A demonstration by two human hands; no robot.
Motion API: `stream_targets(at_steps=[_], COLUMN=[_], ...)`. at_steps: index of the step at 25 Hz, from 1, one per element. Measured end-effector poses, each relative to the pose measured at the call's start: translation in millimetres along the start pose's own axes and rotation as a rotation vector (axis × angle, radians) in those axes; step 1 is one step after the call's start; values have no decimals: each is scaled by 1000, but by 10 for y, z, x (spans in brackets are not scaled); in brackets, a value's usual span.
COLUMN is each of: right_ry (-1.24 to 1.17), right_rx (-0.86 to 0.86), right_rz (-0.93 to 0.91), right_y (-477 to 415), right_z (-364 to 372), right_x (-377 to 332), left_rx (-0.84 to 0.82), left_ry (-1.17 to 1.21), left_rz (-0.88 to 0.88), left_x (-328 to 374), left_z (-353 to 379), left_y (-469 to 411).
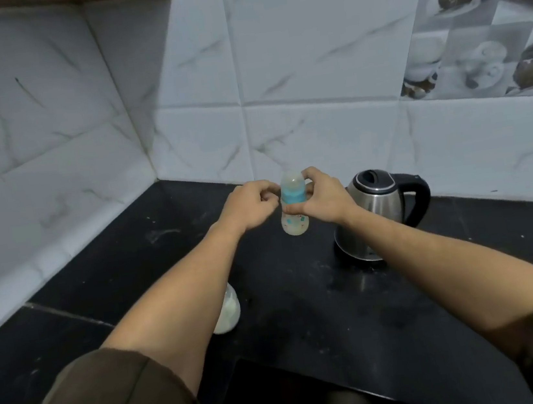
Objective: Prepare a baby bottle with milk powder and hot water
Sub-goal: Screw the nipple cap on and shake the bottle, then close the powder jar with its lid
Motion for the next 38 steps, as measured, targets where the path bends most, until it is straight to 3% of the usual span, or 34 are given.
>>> stream_targets(at_steps=[12,26,31,34,38], right_ry=[173,194,172,180,154], right_rx=[-112,-193,-251,-198,-332], right_rz=[209,297,321,187,30], right_y=[395,425,320,128,8], right_z=[444,649,564,450,875], right_x=[976,1293,1081,583,-141], left_rx=[-368,-526,-400,-214,-32], left_ry=[-125,-66,-119,-170,-179], left_rz=[19,-85,-128,-189,-306], left_x=[42,-186,-391,-656,-1185], left_z=[991,1330,888,388,-177], left_y=[239,359,319,283,468])
Point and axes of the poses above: each hand's wrist, its own y-axis away from the middle knuckle, its own z-axis out of the palm, x = y × z, the point moved 10 cm from there along -y, towards the middle knuckle, and after that the axes turned 8 degrees about -y, right-handed, at the moved point
